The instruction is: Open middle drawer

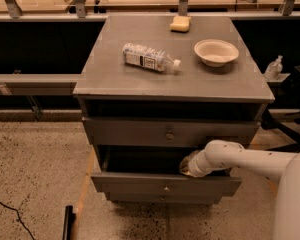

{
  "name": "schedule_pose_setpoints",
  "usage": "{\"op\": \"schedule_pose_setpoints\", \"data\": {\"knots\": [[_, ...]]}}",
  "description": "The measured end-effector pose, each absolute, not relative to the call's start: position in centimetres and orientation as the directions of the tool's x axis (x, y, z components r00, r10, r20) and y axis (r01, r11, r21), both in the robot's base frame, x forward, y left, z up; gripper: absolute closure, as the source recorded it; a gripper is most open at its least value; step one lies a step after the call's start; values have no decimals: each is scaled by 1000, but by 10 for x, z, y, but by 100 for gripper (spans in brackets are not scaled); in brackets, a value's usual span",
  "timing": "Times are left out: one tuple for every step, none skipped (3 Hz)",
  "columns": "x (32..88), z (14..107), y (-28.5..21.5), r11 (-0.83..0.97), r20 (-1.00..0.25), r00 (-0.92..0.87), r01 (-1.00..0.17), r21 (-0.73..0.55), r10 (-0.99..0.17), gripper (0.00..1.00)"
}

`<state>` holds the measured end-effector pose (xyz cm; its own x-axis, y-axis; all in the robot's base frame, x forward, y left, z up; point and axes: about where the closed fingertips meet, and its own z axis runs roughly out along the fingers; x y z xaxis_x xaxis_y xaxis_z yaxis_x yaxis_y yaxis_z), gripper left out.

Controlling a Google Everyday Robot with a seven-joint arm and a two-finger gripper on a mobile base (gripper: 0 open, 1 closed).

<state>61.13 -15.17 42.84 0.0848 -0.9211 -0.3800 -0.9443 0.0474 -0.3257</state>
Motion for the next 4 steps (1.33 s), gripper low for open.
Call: {"op": "schedule_pose_setpoints", "data": {"knots": [[608, 422, -146, 15, -380, 104, -955, -297, -919, 100], [596, 420, -142, 4, -394, 102, -966, -260, -913, 100], [597, 420, -141, 4, -394, 102, -966, -260, -913, 100], [597, 420, -141, 4, -394, 102, -966, -260, -913, 100]]}}
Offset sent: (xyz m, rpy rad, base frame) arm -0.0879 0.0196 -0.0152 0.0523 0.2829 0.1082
